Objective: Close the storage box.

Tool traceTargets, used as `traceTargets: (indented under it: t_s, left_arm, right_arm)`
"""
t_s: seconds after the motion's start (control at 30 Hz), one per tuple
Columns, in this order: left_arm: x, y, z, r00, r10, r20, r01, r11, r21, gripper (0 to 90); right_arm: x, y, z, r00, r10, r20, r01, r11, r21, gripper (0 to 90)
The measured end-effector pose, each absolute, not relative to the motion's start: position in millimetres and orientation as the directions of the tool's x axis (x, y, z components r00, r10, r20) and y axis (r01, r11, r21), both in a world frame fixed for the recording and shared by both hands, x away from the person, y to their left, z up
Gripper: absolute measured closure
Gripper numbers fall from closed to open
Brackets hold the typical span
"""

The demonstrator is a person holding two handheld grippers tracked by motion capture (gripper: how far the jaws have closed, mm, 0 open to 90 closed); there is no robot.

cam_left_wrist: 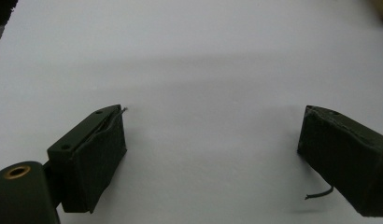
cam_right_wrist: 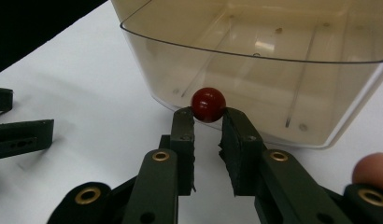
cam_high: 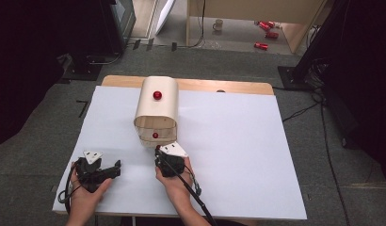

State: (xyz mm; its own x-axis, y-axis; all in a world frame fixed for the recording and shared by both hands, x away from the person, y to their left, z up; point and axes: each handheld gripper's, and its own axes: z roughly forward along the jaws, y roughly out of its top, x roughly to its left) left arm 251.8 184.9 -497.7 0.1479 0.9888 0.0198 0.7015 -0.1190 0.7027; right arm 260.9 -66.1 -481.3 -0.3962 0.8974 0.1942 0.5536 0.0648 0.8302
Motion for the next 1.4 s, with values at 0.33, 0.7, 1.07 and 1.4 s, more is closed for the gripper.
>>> traceTargets:
  t_s: [0.33, 0.7, 1.07, 1.4]
  left_arm:
    - [251.8, 185.0, -497.7, 0.149, 0.989, 0.021, 0.701, -0.121, 0.703, 7.7]
    - [251.8, 185.0, -497.7, 0.149, 0.989, 0.021, 0.702, -0.121, 0.702, 7.7]
    - [251.8, 185.0, -497.7, 0.148, 0.989, 0.02, 0.702, -0.12, 0.703, 7.6]
    - [251.7, 185.0, -497.7, 0.148, 0.989, 0.021, 0.701, -0.12, 0.703, 7.6]
  right_arm:
    - [260.5, -62.4, -484.1, -0.453, 0.872, 0.188, 0.558, 0.113, 0.822, 40.5]
    - [243.7, -82.5, -461.0, -0.582, 0.802, 0.136, 0.519, 0.237, 0.821, 0.0]
    - [232.0, -127.3, -441.5, -0.559, 0.817, 0.139, 0.508, 0.205, 0.837, 0.0]
    - [225.4, -180.6, -432.9, -0.504, 0.855, 0.12, 0.507, 0.181, 0.843, 0.0]
